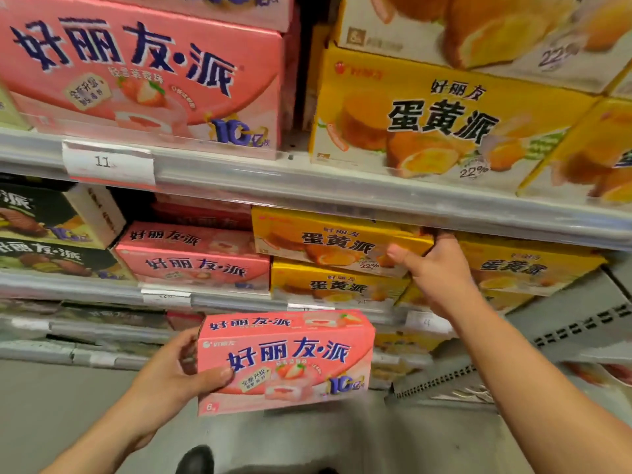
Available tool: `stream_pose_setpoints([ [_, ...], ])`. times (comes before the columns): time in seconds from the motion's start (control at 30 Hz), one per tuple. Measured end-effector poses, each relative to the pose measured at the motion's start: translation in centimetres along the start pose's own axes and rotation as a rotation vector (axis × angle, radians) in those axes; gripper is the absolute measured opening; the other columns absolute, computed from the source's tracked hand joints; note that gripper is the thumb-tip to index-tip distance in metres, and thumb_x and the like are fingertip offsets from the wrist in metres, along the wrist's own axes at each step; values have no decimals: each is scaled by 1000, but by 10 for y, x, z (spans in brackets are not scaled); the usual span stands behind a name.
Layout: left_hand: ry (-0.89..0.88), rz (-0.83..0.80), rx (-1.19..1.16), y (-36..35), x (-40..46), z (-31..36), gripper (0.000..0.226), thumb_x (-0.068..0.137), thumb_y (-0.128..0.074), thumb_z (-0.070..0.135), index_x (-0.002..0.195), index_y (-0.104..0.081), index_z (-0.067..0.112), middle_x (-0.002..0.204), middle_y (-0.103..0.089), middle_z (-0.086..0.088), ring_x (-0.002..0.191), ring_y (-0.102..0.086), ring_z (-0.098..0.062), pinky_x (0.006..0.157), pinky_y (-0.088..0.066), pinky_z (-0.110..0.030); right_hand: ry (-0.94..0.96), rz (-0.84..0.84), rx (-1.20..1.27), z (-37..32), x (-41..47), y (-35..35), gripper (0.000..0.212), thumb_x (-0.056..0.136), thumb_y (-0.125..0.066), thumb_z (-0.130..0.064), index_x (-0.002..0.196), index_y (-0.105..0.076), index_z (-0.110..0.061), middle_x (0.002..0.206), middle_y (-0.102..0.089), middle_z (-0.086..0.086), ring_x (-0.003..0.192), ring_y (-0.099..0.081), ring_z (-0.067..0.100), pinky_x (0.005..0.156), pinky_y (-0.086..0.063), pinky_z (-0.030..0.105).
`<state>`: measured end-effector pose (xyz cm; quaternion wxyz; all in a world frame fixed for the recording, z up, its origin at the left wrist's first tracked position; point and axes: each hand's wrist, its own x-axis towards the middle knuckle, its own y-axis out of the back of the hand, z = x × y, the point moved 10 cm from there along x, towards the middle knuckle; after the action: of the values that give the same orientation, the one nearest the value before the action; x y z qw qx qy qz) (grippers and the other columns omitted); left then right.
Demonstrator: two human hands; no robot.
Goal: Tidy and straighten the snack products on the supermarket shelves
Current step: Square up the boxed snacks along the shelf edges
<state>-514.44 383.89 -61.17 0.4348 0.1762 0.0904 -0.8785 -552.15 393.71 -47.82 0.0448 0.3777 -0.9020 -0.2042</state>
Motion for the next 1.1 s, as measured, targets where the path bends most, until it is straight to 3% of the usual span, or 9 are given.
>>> stream_pose_setpoints([
  [0.07,-7,20,-17,-24,-10,-2,79,52,-98,21,121,-60,21,105,-75,-6,92,-73,-23,68,-58,-27,-29,-61,-33,4,8,3,48,75,-80,-34,110,-61,-7,100,-71,11,94,-68,28,90,-53,46],
  [0.13,-5,47,-29,-40,-21,-9,81,47,-94,27,121,-60,21,107,-75,-7,94,-73,-24,71,-58,-28,-27,-88,-89,4,11,3,33,77,-79,-36,81,-63,-7,78,-67,6,74,-65,23,73,-53,37],
  [0.27,-9,116,-99,-60,-41,-21,74,50,-90,14,118,-61,20,106,-75,-8,91,-73,-25,66,-58,-25,-29,-79,-217,3,11,7,45,83,-76,-31,56,-43,-16,51,-38,-3,46,-38,13,45,-27,24],
  [0.4,-35,153,-96,-63,-53,-25,76,48,-92,21,118,-62,22,107,-75,-6,91,-74,-24,66,-57,-22,98,-82,-416,-20,4,4,26,87,-71,-29,84,-48,-16,63,-44,-2,54,-42,11,45,-26,24],
  [0.47,-46,173,-84,-62,-57,-26,79,45,-94,27,117,-62,22,107,-75,-5,90,-74,-22,66,-57,-21,274,-91,-583,-39,-10,-3,33,88,-68,-33,112,-53,-16,82,-54,0,73,-53,15,59,-40,23],
  [0.53,-47,182,-89,-62,-60,-28,84,40,-96,34,116,-62,22,106,-75,-5,91,-74,-23,66,-58,-22,509,-42,-790,-61,-27,-12,44,88,-66,-37,122,-54,-12,101,-60,7,96,-58,26,79,-47,35],
  [0.63,-42,179,-92,-61,-62,-30,86,37,-98,38,115,-63,26,108,-75,-4,91,-74,-25,67,-58,-24,702,-51,-975,-83,-37,-35,45,89,-62,-44,123,-52,-16,109,-64,8,101,-61,31,82,-48,41],
  [0.83,-40,180,-105,-52,-65,-27,76,37,-98,42,106,-67,38,108,-74,-3,93,-73,-25,67,-59,-26,697,-120,-1017,-82,-16,-49,20,92,-58,-40,95,-57,-21,77,-51,0,77,-57,29,61,-34,31],
  [1.1,-7,161,-128,-51,-58,-33,90,35,-99,42,116,-62,27,109,-74,-6,93,-73,-28,67,-59,-28,685,-129,-1060,-66,-4,-34,17,93,-57,-36,101,-57,-20,81,-60,1,70,-51,27,60,-36,31],
])
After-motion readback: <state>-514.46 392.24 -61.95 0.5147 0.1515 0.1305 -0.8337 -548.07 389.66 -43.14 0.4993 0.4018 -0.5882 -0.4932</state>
